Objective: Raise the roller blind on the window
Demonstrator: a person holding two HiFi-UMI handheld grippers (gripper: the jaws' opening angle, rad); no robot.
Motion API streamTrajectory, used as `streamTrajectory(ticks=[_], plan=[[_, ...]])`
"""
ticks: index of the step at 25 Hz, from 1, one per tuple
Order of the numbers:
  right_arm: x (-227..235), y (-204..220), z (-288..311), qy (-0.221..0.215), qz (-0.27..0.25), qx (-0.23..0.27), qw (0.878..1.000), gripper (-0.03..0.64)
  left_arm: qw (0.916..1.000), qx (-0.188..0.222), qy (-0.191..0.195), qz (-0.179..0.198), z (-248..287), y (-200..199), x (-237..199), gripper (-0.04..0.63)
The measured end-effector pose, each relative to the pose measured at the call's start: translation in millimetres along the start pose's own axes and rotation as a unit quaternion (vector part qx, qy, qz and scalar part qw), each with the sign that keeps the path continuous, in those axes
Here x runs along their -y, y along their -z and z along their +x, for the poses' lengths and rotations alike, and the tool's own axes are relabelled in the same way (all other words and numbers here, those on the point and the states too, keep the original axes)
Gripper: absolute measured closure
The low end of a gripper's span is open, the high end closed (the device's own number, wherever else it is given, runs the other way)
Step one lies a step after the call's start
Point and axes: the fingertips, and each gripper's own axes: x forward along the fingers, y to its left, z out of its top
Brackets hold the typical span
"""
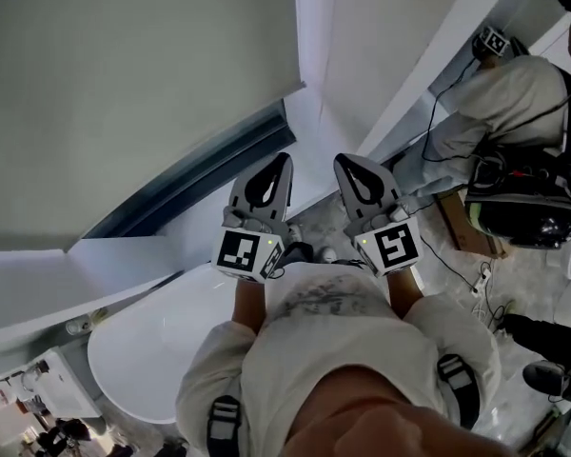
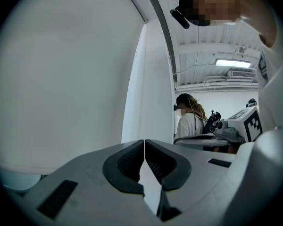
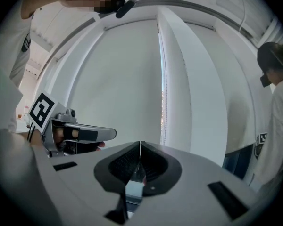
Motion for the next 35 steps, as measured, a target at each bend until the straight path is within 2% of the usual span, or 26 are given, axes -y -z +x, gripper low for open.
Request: streamTrajectory(ticks=[3, 14, 17, 21, 23, 32, 35], plan=[[0.6, 3.3, 13.4, 0.011, 0.002, -0.002, 1.000, 0.554, 0.9999, -0.002, 0.016, 0.000, 10.0, 3.8, -11.8, 0.584], [5.3, -17.6, 15.4, 0.060, -0.008, 0.003, 0.998, 0.555, 0.9971, 0.007, 0.074, 0.020, 28.9, -16.4, -10.5, 0.583], [10.0, -8.6, 18.3, 0.070, -0.006, -0.021, 0.997, 0.554, 0.9959, 0.006, 0.087, 0.023, 43.1, -14.5, -13.2, 0.583], [16.7, -10.1, 20.8, 0.089, -0.006, -0.013, 0.996, 0.554, 0.9935, 0.009, 0.110, 0.025, 58.1, -14.8, -11.4, 0.583], [20.7, -4.6, 19.7, 0.095, -0.001, -0.026, 0.995, 0.554, 0.9927, 0.007, 0.118, 0.024, 66.2, -14.1, -10.1, 0.583], [35.1, -5.7, 28.0, 0.083, 0.001, -0.017, 0.996, 0.554, 0.9933, 0.002, 0.115, 0.012, 95.2, -18.8, -10.5, 0.581], [38.7, -3.9, 33.5, 0.073, 0.003, -0.015, 0.997, 0.554, 0.9939, 0.007, 0.108, 0.019, 105.0, -15.1, -17.3, 0.533]])
